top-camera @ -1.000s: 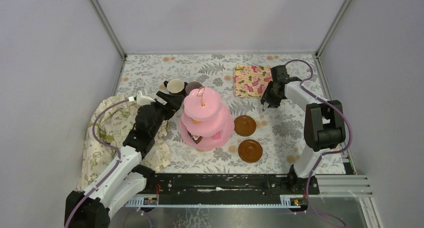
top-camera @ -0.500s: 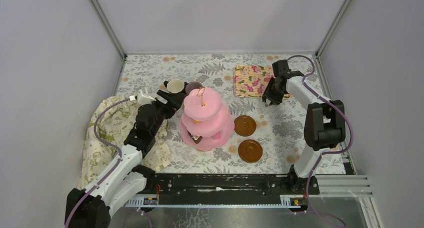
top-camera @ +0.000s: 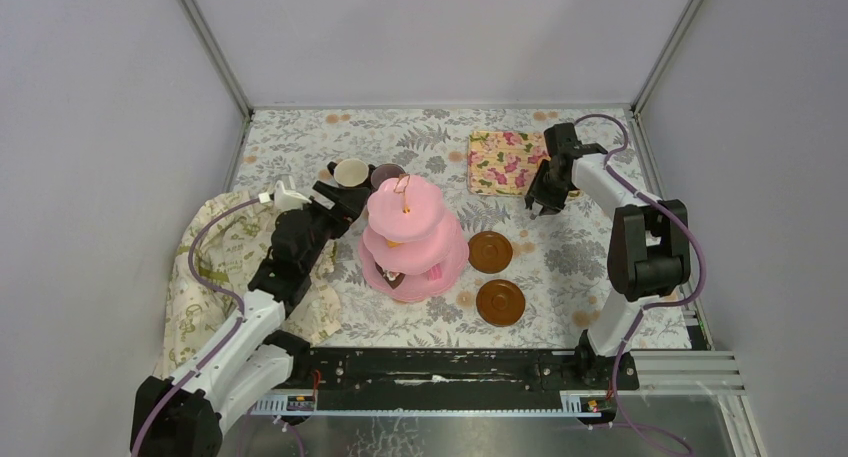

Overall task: Serve the afternoon tea
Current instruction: Pick up the desert from the tray.

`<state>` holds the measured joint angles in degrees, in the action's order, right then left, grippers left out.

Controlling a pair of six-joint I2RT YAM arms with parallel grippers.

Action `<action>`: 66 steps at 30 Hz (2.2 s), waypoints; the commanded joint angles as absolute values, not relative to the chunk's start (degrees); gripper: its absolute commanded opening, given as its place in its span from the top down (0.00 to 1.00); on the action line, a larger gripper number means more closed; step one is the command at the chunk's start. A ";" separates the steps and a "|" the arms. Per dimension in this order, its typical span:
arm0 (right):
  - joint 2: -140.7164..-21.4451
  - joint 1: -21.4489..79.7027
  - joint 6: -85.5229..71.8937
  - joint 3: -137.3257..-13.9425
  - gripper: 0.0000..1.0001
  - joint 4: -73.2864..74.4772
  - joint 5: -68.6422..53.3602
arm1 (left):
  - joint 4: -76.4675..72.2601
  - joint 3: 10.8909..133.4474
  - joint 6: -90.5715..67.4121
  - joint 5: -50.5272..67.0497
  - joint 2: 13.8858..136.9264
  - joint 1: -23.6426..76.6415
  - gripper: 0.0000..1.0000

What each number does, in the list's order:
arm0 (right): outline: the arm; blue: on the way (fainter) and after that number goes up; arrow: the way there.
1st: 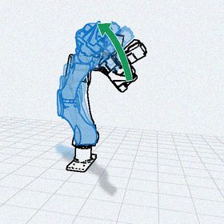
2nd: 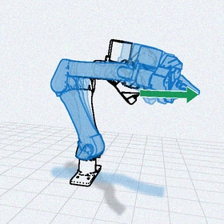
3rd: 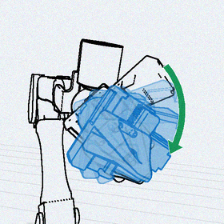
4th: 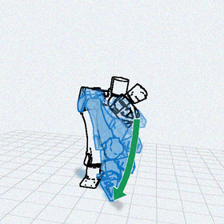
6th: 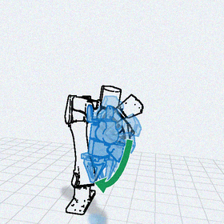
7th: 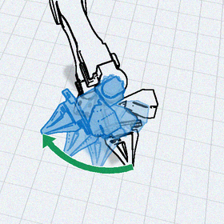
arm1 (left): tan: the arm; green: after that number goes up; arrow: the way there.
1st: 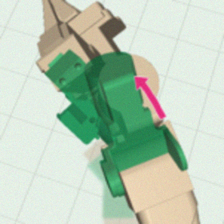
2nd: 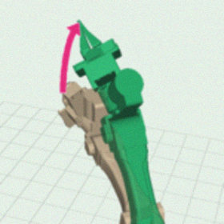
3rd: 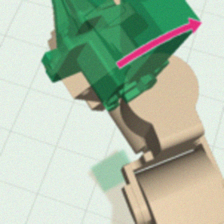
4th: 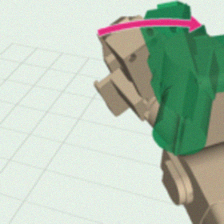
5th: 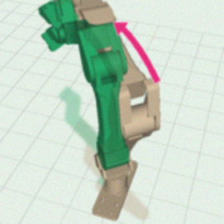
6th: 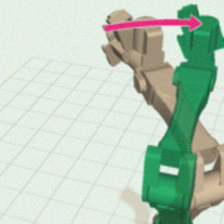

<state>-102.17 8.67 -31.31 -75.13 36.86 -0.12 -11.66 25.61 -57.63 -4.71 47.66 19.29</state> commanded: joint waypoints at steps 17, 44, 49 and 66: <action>-100.70 8.09 -27.40 -76.36 0.75 37.31 0.40 | -16.09 24.61 -58.28 -3.66 47.56 18.24 0.13; -92.26 8.06 -23.45 -74.27 0.91 34.31 -1.09 | -11.98 27.89 -55.81 -6.12 48.31 17.84 0.13; -90.51 8.37 -23.47 -73.87 0.91 34.60 -1.33 | -11.18 28.52 -55.32 -6.36 48.05 17.81 0.12; -70.92 20.94 -19.56 -68.73 0.93 39.42 0.89 | -7.07 31.57 -54.51 -7.07 47.14 17.68 0.13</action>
<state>-76.86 18.28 -21.69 -69.67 38.02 0.86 -8.05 29.26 -55.66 -6.37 47.68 18.20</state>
